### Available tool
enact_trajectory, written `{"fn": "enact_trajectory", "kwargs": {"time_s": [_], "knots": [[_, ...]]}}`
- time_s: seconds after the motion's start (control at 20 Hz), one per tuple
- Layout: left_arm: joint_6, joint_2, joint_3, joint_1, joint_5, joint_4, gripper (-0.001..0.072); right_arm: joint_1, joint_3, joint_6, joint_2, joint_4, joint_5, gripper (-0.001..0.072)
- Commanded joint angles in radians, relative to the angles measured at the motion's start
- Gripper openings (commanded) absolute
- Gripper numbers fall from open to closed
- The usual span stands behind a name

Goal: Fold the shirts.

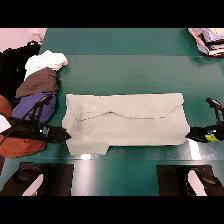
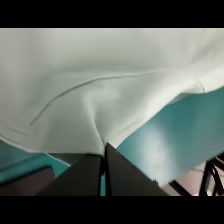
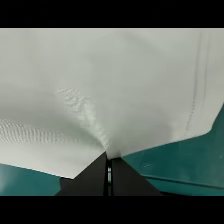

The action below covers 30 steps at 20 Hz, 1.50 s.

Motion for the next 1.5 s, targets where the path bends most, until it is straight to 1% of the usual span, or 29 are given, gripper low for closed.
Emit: {"fn": "enact_trajectory", "kwargs": {"time_s": [0.0, 0.1, 0.15, 0.25, 0.4, 0.6, 0.65, 0.7, 0.75, 0.8, 0.95, 1.0, 1.05, 1.1, 1.15, 1.2, 1.25, 1.35, 1.45], "knots": [[0.039, -0.108, 0.092, 0.0, 0.114, 0.079, 0.0025, 0.001, 0.069, 0.005, -0.079, 0.007, -0.026, 0.0009], [0.05, -0.225, 0.144, 0.0, 0.196, 0.098, 0.0025, 0.001, 0.161, 0.001, -0.19, 0.014, -0.084, 0.0009], [0.069, -0.283, 0.168, 0.0, 0.25, 0.097, 0.0026, 0.001, 0.216, -0.022, -0.255, 0.038, -0.11, 0.0009], [0.069, -0.394, 0.224, 0.001, 0.331, 0.097, 0.0026, 0.02, 0.313, -0.048, -0.378, 0.072, -0.148, 0.0009], [0.094, -0.537, 0.312, 0.001, 0.407, 0.105, 0.0026, 0.071, 0.455, -0.048, -0.561, 0.075, -0.186, 0.001], [0.093, -0.657, 0.401, 0.001, 0.452, 0.116, 0.0027, 0.116, 0.629, -0.045, -0.743, 0.081, -0.23, 0.0013], [0.093, -0.664, 0.409, 0.001, 0.467, 0.116, 0.0097, 0.116, 0.673, -0.044, -0.782, 0.099, -0.231, 0.0099], [0.09, -0.663, 0.412, 0.002, 0.486, 0.116, 0.0418, 0.11, 0.712, -0.045, -0.815, 0.125, -0.233, 0.0332], [0.084, -0.662, 0.42, 0.001, 0.488, 0.117, 0.0649, 0.097, 0.748, -0.045, -0.843, 0.146, -0.222, 0.0402], [0.086, -0.66, 0.433, 0.001, 0.478, 0.118, 0.0655, 0.079, 0.781, -0.048, -0.866, 0.164, -0.203, 0.0402], [0.086, -0.659, 0.506, 0.001, 0.375, 0.117, 0.0654, 0.0, 0.806, -0.092, -0.882, 0.159, -0.119, 0.0402], [0.086, -0.659, 0.523, 0.001, 0.342, 0.115, 0.0617, -0.039, 0.79, -0.098, -0.882, 0.16, -0.097, 0.0402], [0.086, -0.659, 0.534, 0.001, 0.31, 0.1, 0.0394, -0.085, 0.763, -0.116, -0.882, 0.16, -0.084, 0.0402], [0.086, -0.659, 0.534, 0.001, 0.294, 0.084, 0.0189, -0.127, 0.73, -0.131, -0.883, 0.163, -0.079, 0.0404], [0.087, -0.659, 0.533, 0.0, 0.284, 0.073, 0.0046, -0.166, 0.692, -0.154, -0.883, 0.163, -0.08, 0.0422], [0.087, -0.659, 0.533, 0.0, 0.28, 0.06, 0.0026, -0.201, 0.651, -0.177, -0.888, 0.163, -0.083, 0.0558], [0.087, -0.659, 0.533, 0.0, 0.282, 0.047, 0.0026, -0.232, 0.623, -0.198, -0.901, 0.165, -0.081, 0.0598], [0.086, -0.66, 0.533, 0.0, 0.286, 0.027, 0.0026, -0.275, 0.578, -0.263, -0.951, 0.247, -0.076, 0.0597], [0.086, -0.66, 0.533, 0.0, 0.283, 0.013, 0.0026, -0.279, 0.583, -0.319, -1.014, 0.336, -0.056, 0.0593]]}}
